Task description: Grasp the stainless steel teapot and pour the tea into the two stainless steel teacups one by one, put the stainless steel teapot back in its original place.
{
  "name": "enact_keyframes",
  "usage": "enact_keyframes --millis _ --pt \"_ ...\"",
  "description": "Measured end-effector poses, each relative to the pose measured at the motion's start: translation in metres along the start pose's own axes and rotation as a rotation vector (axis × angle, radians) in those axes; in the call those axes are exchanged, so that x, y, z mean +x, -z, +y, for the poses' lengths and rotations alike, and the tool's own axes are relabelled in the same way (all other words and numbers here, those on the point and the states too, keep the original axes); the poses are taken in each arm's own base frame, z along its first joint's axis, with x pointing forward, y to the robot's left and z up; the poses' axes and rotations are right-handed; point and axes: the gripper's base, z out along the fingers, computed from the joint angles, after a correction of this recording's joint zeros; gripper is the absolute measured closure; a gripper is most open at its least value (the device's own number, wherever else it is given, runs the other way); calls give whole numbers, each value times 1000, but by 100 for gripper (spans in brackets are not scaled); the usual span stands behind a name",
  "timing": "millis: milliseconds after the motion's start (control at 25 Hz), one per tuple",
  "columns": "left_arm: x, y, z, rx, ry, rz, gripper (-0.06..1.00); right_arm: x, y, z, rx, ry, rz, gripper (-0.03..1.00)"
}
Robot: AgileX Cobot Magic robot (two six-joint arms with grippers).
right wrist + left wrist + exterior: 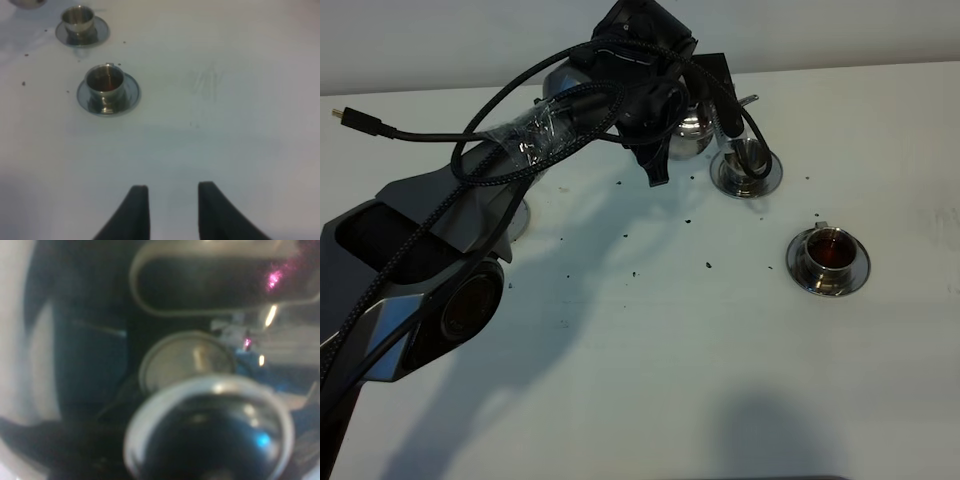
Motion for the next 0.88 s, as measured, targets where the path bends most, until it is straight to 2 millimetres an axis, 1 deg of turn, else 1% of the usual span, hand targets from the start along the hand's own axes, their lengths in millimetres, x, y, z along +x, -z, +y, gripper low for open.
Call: enact_keyframes --millis 240,400,680,880 --pt "9 0 -1 10 -21 103 72 0 0 0 0 0 0 73" --pt "13 1 0 4 -72 143 72 0 0 0 0 0 0 73" --pt "9 3 -4 0 -114 140 72 0 0 0 0 0 0 73" --pt "2 3 -11 -4 -138 145 72 0 0 0 0 0 0 73"
